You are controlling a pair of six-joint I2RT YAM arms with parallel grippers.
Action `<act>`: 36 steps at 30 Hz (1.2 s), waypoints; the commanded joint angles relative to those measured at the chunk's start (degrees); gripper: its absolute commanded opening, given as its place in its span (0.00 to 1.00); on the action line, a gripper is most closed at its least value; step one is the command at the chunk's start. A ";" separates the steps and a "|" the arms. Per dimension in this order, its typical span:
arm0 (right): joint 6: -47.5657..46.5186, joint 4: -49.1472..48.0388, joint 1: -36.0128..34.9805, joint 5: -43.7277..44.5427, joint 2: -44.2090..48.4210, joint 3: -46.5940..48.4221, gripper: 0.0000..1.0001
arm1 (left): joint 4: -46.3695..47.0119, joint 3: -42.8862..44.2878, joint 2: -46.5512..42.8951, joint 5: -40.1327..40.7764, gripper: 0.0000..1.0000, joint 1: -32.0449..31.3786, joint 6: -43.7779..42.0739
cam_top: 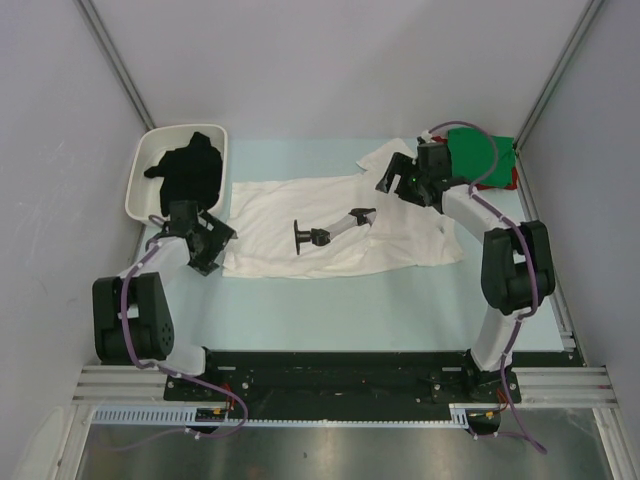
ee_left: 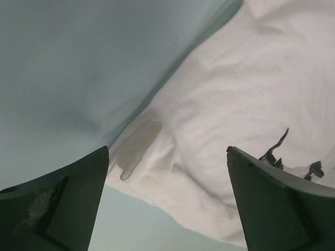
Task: Fold and stack the t-shirts
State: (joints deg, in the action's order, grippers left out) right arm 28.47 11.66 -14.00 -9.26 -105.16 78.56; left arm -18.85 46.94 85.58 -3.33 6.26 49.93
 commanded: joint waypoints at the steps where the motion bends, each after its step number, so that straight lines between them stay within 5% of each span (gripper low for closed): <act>1: -0.08 -4.72 1.78 5.20 1.96 3.53 1.00 | 0.57 -0.79 -6.47 0.96 1.00 0.51 0.96; 9: -0.52 4.94 2.40 16.19 20.15 -6.21 1.00 | -8.47 -3.42 -23.67 0.44 1.00 0.24 -4.31; 15: 0.71 12.67 -0.49 12.24 27.02 -14.74 1.00 | -10.42 -10.80 -33.54 -5.53 1.00 -0.37 -3.44; 22: 3.08 9.62 -8.67 11.82 32.56 -25.99 1.00 | -7.16 -22.22 -39.08 -6.60 0.98 -3.45 1.21; 31: 4.93 7.41 -15.00 13.30 33.53 -28.47 1.00 | -7.52 -26.20 -41.73 2.70 0.63 -4.50 7.46; 36: 4.58 6.54 -15.80 13.21 34.06 -29.08 1.00 | -4.45 -26.19 -34.27 5.70 0.34 -4.50 9.13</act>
State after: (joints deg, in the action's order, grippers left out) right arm 32.58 20.64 -29.56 2.74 -72.84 49.52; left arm -26.68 20.58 46.63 -2.50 1.98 56.49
